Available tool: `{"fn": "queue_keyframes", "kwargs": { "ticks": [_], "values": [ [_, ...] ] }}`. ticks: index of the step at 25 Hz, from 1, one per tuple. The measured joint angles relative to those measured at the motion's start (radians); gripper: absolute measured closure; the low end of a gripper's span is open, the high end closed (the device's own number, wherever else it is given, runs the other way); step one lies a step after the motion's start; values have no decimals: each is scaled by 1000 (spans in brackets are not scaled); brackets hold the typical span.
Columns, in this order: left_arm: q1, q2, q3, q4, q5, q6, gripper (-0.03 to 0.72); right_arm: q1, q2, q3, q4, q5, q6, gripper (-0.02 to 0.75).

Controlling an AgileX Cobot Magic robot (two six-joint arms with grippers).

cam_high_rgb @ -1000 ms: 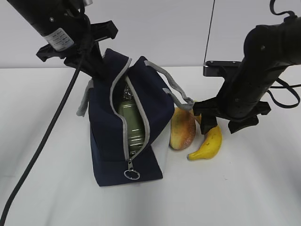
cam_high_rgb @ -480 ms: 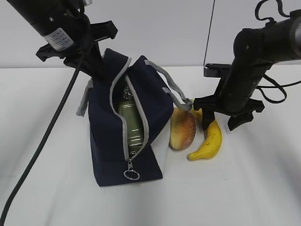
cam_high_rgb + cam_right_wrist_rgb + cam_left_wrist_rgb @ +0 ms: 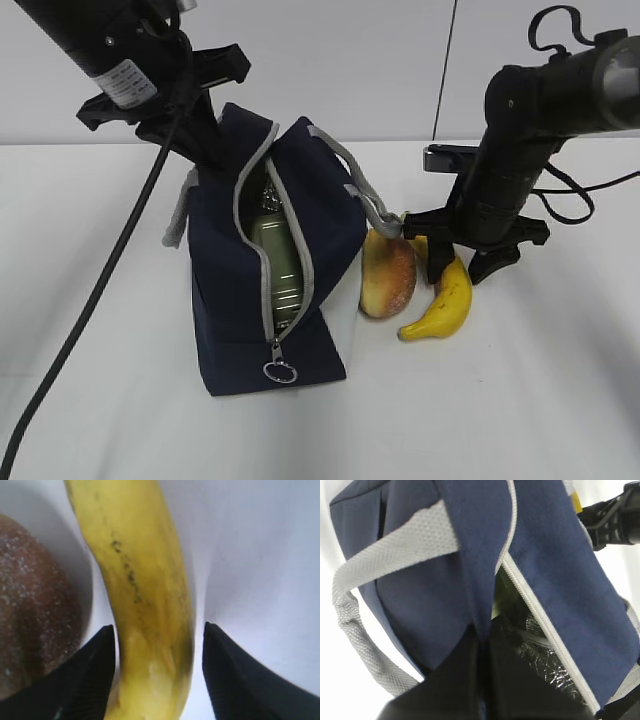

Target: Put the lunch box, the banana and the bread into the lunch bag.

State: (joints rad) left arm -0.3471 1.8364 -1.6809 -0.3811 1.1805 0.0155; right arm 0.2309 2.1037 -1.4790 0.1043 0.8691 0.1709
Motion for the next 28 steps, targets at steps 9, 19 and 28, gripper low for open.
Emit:
{"fn": "queue_keyframes", "kwargs": {
  "ticks": [9,19,28],
  "values": [
    [0,0,0,0,-1,0,688,0,6,0,25,7,-33,402],
    [0,0,0,0,-2,0,688,-23,-18,-62,-137,100,58,435],
    [0,0,0,1,-2,0,688,-87,-281,-119,4,123,-33,435]
  ]
}}
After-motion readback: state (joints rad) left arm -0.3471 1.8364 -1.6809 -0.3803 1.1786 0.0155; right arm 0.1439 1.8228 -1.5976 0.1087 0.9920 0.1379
